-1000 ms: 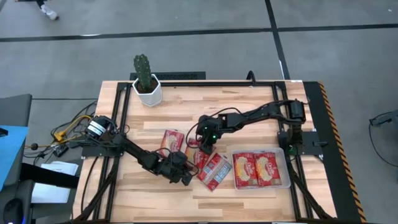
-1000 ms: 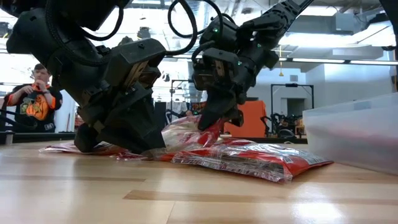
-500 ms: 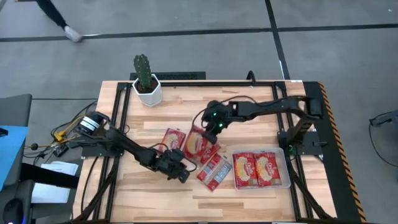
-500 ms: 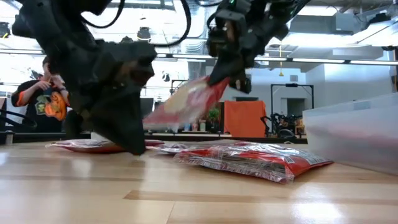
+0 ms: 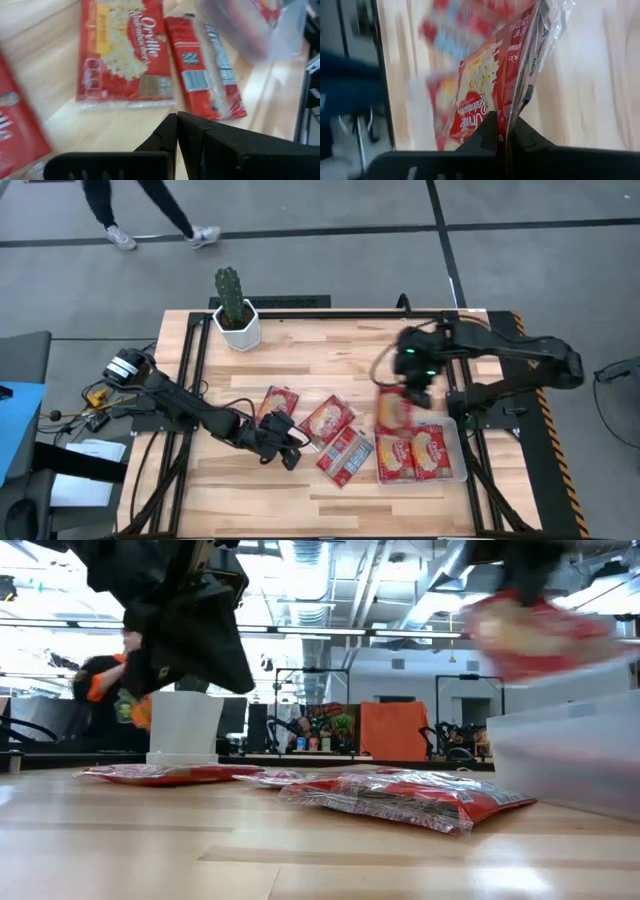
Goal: Sort popcorn bags into baskets
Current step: Put the popcorn bag into the transparent bin
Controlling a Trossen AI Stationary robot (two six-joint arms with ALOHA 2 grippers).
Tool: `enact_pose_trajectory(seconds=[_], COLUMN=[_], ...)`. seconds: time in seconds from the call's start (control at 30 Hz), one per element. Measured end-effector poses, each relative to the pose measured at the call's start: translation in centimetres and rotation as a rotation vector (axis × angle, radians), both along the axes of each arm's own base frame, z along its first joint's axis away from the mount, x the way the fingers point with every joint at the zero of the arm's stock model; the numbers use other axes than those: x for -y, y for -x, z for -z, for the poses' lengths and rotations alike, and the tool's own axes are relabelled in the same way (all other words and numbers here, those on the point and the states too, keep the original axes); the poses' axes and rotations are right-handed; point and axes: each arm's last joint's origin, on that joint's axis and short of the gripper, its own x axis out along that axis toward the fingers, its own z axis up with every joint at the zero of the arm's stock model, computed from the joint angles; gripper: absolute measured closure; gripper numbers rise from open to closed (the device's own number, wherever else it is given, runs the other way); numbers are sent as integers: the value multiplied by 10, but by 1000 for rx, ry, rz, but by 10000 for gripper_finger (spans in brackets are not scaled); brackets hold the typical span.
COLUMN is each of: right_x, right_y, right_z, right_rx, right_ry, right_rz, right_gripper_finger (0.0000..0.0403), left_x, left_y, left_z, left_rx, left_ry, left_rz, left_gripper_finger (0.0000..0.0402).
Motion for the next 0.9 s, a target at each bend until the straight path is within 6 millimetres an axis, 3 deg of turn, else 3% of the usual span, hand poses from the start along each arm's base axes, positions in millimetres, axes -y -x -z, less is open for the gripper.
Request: enact_pose_trajectory(seconds=[0.17,0.37,0.63,0.9], right_x=[-21,-38,-52,-64], right_y=[50,84,92,94], right_z=[4,29,57,78], right_rx=[-129,-180,-164,-238], right_ry=[-35,-84,-143,-157], right_rz=[-34,-8,3,-27], right_gripper_finger=[384,370,378,350], left_x=[-1,-1,-1,-1], left_y=[2,2,2,2], left_z=[0,0,0,0], left_rx=[-13,-11,-10,-10], left_ry=[-12,-12,-10,-11], left_rz=[-8,-8,-13,-15], left_gripper_finger=[401,401,401,401])
